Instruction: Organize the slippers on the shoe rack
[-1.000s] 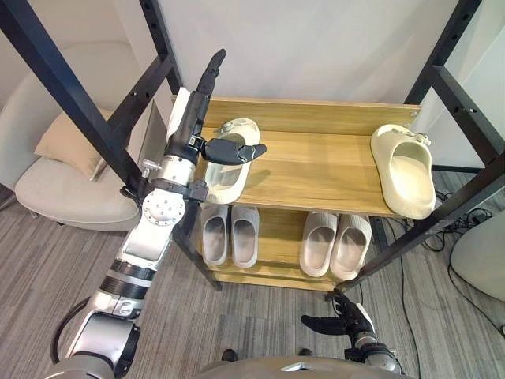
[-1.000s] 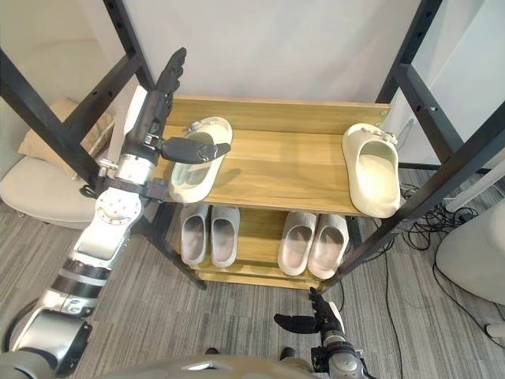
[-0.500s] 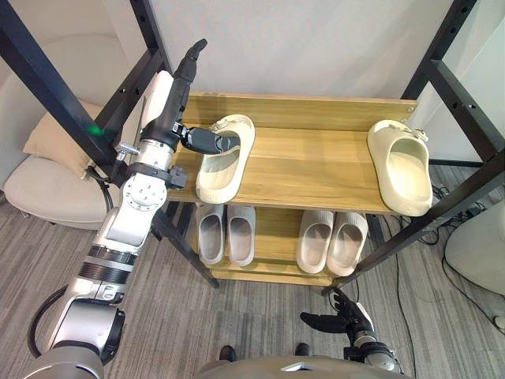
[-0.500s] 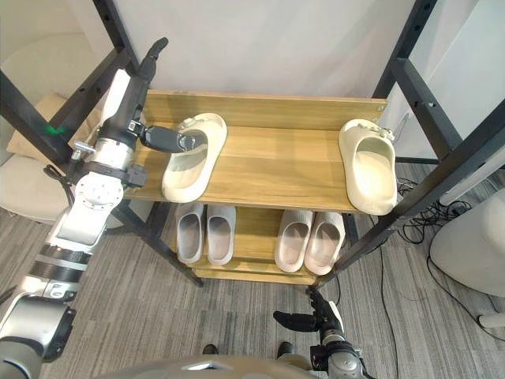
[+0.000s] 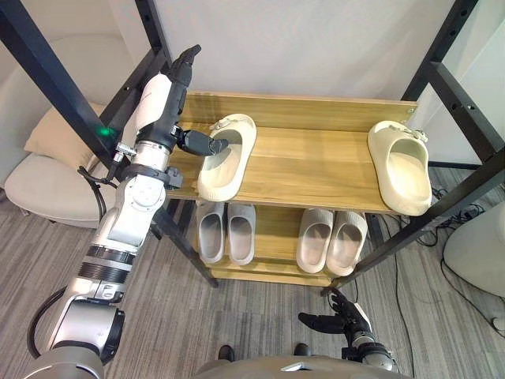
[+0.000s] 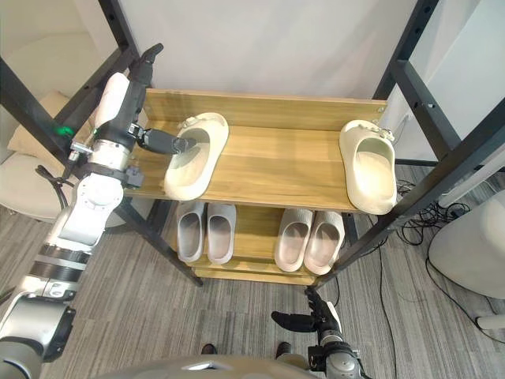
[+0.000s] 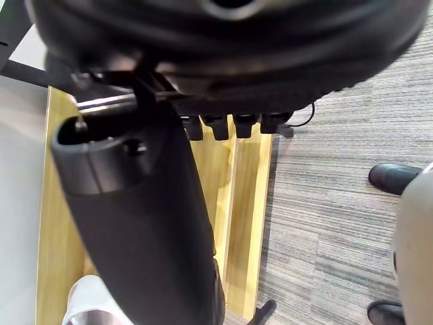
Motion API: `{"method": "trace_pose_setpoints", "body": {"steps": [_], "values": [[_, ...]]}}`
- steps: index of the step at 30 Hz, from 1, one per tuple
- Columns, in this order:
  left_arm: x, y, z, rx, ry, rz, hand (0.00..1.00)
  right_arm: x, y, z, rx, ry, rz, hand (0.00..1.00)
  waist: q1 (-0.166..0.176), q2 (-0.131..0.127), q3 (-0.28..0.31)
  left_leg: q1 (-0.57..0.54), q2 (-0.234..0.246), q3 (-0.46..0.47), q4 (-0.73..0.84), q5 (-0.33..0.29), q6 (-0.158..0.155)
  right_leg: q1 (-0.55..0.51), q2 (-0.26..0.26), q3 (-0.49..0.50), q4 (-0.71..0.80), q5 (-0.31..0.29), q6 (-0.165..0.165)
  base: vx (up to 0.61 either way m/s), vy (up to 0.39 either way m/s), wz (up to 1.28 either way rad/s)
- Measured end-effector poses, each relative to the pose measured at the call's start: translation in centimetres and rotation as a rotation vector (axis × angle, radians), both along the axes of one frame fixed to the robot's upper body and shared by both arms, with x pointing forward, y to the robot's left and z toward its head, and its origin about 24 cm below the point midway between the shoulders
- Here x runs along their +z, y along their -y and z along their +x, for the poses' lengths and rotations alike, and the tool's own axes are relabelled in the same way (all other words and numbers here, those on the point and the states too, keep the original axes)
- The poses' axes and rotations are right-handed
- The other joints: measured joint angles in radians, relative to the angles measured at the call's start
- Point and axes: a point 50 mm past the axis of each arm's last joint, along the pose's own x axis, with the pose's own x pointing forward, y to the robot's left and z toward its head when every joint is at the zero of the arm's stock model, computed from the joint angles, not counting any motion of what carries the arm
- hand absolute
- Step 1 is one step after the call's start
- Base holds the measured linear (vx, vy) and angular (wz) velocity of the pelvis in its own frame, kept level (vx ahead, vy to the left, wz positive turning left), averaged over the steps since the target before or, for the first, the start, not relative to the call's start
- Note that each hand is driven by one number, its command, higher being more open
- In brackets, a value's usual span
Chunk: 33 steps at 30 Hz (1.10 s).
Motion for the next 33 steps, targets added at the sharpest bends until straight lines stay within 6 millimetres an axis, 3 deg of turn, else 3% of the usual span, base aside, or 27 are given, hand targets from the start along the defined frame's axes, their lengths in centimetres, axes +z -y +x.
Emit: {"method": "trace_pose_setpoints", "body": {"steps": [1,2,17,33], "values": [[-0.1,0.0,0.0,0.002,-0.003,0.002,1.00,0.0,0.0,0.0,0.000,0.000,0.000,1.00,0.000,0.000,0.000,0.000,0.000,0.000,0.000,0.000,0.000,0.000,0.000,0.000,0.000,0.000,0.000,0.00,0.000,0.00],[-0.2,-0.1,0.1,0.008,-0.009,0.008,0.00,0.0,0.0,-0.1,-0.001,-0.002,0.000,1.00,-0.002,0.001,0.000,0.000,0.000,0.000,0.000,0.000,0.000,0.000,0.000,0.000,0.000,0.000,0.000,0.00,0.000,0.00],[-1.8,-0.5,0.5,0.039,-0.075,0.007,0.00,-0.1,-0.1,-0.3,-0.012,-0.006,-0.002,1.00,-0.008,0.016,0.018,-0.003,0.000,0.004,0.000,0.000,0.000,-0.002,0.000,0.001,-0.007,0.010,-0.002,0.00,0.000,0.00],[-1.6,0.2,1.0,0.031,-0.067,-0.063,0.00,0.0,0.0,-0.1,-0.039,0.002,-0.008,1.00,-0.004,0.028,0.036,-0.007,-0.004,0.009,0.000,0.003,0.004,-0.008,-0.004,0.005,-0.008,0.022,0.000,0.00,0.001,-0.01]]}}
